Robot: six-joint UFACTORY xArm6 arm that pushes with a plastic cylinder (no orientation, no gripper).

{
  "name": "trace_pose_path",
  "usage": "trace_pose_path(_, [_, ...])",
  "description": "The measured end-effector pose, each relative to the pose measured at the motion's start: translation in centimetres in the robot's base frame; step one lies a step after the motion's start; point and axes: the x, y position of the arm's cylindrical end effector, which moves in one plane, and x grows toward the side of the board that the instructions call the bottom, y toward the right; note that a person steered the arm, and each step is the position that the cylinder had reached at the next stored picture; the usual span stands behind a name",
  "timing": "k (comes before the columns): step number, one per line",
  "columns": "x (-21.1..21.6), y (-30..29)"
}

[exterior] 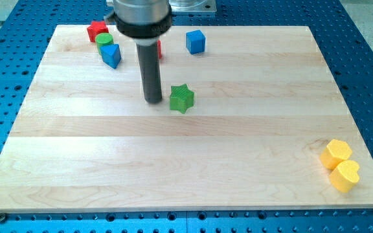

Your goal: Move the green star above the yellow hexagon

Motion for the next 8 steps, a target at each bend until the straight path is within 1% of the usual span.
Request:
trace_pose_path(1, [0.2, 6.8])
trace_pose_path(2, [-3.2, 6.1])
trace_pose_path(3, [-2.0, 7.5])
trace_pose_path(4, [2.7, 13.2])
trace_pose_path(5, [2.4, 14.9])
trace_pose_path(6, [-0.7, 9.3])
trace_pose_path(7, [-1.7, 13.1])
trace_pose_path(8, [0.8, 16.6])
